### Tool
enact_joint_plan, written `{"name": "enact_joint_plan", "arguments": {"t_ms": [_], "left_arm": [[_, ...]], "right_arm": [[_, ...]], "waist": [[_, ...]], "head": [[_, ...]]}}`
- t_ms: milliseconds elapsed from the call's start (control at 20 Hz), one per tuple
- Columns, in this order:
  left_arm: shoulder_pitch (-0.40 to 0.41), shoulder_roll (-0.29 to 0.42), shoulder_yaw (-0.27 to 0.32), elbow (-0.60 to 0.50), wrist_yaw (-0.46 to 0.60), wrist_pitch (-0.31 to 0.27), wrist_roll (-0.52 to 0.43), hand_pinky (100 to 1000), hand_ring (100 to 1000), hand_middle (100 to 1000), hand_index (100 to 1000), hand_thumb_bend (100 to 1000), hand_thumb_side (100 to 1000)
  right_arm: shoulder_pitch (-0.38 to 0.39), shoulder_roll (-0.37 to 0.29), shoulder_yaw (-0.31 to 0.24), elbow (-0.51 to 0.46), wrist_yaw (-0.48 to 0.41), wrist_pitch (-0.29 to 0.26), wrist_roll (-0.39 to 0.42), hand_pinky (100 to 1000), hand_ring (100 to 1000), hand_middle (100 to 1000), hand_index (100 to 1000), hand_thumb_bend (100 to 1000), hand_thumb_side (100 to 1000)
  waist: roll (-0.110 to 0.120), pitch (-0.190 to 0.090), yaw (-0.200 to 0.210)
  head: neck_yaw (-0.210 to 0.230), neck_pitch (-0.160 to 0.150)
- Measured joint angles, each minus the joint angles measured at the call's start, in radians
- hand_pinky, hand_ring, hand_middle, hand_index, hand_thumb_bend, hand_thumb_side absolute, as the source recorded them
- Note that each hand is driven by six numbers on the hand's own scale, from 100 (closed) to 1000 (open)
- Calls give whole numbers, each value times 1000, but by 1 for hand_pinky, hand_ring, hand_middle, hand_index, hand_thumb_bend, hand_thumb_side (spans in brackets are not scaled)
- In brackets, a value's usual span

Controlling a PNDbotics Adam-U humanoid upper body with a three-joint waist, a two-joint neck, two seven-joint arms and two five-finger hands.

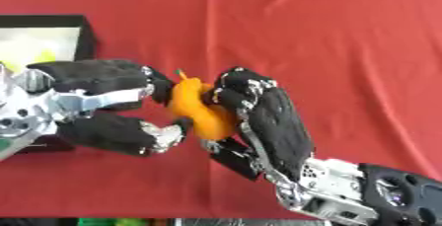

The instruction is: Pick up the objects with one hand, pass them to the other hand, and then place them into the box on the other side of the table.

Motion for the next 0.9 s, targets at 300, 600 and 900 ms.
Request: {"name": "enact_joint_plan", "arguments": {"t_ms": [300, 600, 900], "left_arm": [[13, 3, 0, 0, 15, -45, -53, 966, 811, 724, 926, 121, 1000], [29, 19, 31, 0, 71, -95, -103, 974, 807, 718, 932, 141, 1000], [36, 20, 43, 1, 105, -94, -116, 957, 792, 700, 915, 119, 1000]], "right_arm": [[2, 0, 3, 0, 2, 0, 0, 246, 567, 358, 470, 121, 100], [2, 0, 6, 0, 2, 0, 0, 238, 566, 358, 469, 121, 100], [6, 0, 6, 0, 2, 0, 0, 238, 565, 357, 468, 121, 100]], "waist": [[0, 0, 0], [-1, 0, 1], [-3, 3, 1]], "head": [[0, 0], [0, -3], [0, -8]]}}
